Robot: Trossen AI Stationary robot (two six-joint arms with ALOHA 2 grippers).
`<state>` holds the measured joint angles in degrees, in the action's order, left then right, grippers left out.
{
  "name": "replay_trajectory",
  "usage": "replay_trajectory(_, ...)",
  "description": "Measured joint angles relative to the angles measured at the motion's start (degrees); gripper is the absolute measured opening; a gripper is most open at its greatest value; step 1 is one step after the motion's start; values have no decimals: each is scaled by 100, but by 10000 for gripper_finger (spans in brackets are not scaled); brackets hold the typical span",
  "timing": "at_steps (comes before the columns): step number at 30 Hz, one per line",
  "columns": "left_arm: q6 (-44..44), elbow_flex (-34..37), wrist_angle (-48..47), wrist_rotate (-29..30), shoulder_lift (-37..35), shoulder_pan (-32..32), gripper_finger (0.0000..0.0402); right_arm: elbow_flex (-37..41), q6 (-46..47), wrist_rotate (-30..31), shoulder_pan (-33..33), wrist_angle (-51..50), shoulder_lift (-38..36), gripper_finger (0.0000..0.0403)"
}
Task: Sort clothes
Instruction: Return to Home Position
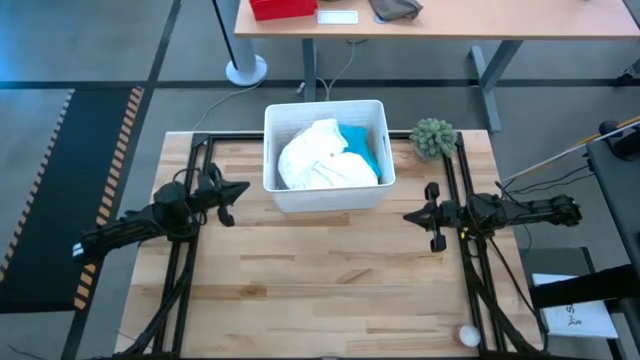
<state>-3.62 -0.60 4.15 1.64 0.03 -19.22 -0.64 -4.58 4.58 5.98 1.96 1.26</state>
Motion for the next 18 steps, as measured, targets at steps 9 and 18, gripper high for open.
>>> replay_trajectory(9,-3,2,-31,75,40,-4,0,0,-1,0,-1,0,1,0)
replay_trajectory(18,-109,-2,140,62,-2,-4,0,0,-2,0,-1,-1,0,0)
